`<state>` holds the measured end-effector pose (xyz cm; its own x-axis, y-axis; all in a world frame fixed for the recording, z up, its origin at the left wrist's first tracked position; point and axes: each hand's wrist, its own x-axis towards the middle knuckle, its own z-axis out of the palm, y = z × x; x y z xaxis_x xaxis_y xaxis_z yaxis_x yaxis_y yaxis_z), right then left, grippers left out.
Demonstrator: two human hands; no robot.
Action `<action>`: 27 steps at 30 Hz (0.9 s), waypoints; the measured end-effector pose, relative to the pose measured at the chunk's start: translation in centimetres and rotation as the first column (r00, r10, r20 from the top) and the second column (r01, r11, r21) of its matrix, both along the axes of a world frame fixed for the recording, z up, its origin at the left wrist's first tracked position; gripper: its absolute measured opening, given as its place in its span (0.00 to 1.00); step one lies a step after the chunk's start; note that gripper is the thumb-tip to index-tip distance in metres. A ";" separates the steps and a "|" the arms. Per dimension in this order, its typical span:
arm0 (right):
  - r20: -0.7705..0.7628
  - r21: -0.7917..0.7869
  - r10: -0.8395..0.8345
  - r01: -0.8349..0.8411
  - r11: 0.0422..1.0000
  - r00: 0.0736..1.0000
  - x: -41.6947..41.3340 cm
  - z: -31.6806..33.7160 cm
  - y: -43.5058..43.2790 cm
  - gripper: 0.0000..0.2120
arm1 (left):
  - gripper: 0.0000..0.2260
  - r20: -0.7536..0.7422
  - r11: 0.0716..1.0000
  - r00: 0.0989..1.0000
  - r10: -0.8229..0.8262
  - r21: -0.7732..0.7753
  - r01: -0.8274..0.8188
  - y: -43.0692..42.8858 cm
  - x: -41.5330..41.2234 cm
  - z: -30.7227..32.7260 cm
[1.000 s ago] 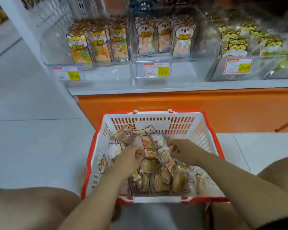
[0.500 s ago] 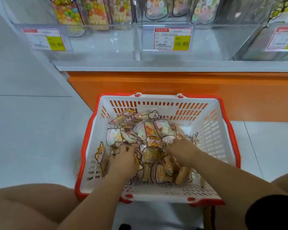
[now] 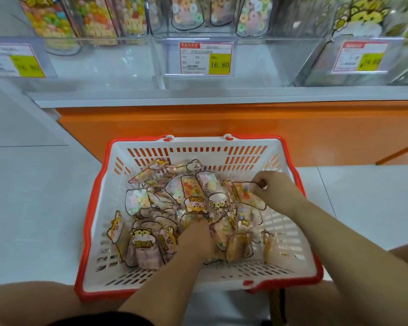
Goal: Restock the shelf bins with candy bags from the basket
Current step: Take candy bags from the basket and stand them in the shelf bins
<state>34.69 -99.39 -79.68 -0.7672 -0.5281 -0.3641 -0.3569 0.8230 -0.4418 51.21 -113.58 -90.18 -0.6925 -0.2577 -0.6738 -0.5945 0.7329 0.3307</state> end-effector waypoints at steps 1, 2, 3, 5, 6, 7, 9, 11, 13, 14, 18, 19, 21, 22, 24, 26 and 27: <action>0.000 -0.019 -0.039 0.039 0.999 0.999 -0.1 0.5 0.0 0.08 | 0.08 0.004 1.000 1.000 0.000 0.000 0.000 0.2 -0.2 -0.2; 0.008 -0.030 -0.065 0.065 0.997 0.998 -0.2 0.7 0.1 0.07 | 0.04 0.011 1.000 1.000 0.005 0.006 -0.005 0.3 -0.3 -0.4; 0.021 -0.031 -0.083 0.084 0.996 0.996 -0.3 1.1 0.1 0.07 | 0.02 0.000 1.000 1.000 0.018 0.025 -0.018 0.4 -0.2 -0.7; 0.060 -0.025 -0.110 0.111 0.993 0.992 -0.4 1.5 0.0 0.07 | 0.08 -0.027 0.998 0.999 0.042 0.045 -0.041 0.4 0.0 -0.7; 0.087 -0.019 -0.118 0.120 0.993 0.989 -0.5 1.7 0.1 0.06 | 0.09 -0.048 0.998 0.998 0.045 0.044 -0.043 0.4 0.2 -0.3; 0.111 -0.011 -0.124 0.126 0.992 0.986 -0.5 2.1 0.0 0.06 | 0.09 -0.080 0.998 0.996 0.045 0.042 -0.041 0.3 0.3 0.2; 0.184 -0.024 -0.155 0.162 0.986 0.971 -0.7 2.8 0.1 0.05 | 0.10 -0.151 0.998 0.988 0.045 0.041 -0.039 -0.2 0.5 1.9; 0.279 -0.084 -0.203 0.234 0.969 0.939 -0.7 3.9 0.1 0.05 | 0.09 -0.176 0.999 0.984 0.034 0.016 -0.032 -1.4 0.7 4.3; 0.353 -0.134 -0.228 0.290 0.948 0.908 -0.5 5.4 0.2 0.05 | 0.08 -0.201 0.999 0.979 0.023 -0.019 -0.027 -3.1 0.9 7.1; 0.389 -0.164 -0.236 0.319 0.934 0.890 -0.3 6.3 0.2 0.05 | 0.08 -0.230 0.999 0.972 0.041 -0.019 -0.047 -4.1 1.1 8.5; 0.546 -0.380 -0.281 0.533 0.756 0.789 0.9 10.3 -0.4 0.04 | 0.08 -0.348 0.968 0.903 0.252 0.077 -0.240 -7.7 1.8 14.4; 0.597 -0.442 -0.274 0.595 0.672 0.754 1.2 11.2 -0.7 0.07 | 0.08 -0.371 0.933 0.857 0.358 0.166 -0.318 -8.2 2.1 15.8; 0.694 -0.527 -0.209 0.684 0.504 0.689 1.7 12.6 -1.3 0.13 | 0.08 -0.380 0.786 0.700 0.605 0.425 -0.449 -9.1 2.9 17.8; 0.716 -0.549 -0.190 0.710 0.440 0.672 2.0 13.2 -1.6 0.13 | 0.06 -0.358 0.707 0.629 0.690 0.519 -0.480 -9.2 3.4 18.7; 0.763 -0.554 -0.148 0.755 0.351 0.629 2.6 14.3 -1.8 0.09 | 0.03 -0.283 0.568 0.539 0.793 0.665 -0.486 -9.0 4.2 20.1; 0.838 -0.511 -0.061 0.818 0.266 0.543 3.4 15.1 -2.0 0.09 | 0.02 -0.218 0.436 0.462 0.860 0.784 -0.442 -8.2 4.8 21.1; 0.857 -0.493 -0.026 0.832 0.255 0.515 3.8 15.3 -2.0 0.15 | 0.05 -0.202 0.397 0.438 0.876 0.818 -0.416 -7.6 5.0 21.5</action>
<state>38.50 -101.42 -64.35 -0.7598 -0.4668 -0.4525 0.5917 -0.2082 -0.7788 56.24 -121.14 -68.66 -0.7331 -0.5236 -0.4340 -0.3021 -0.3210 0.8976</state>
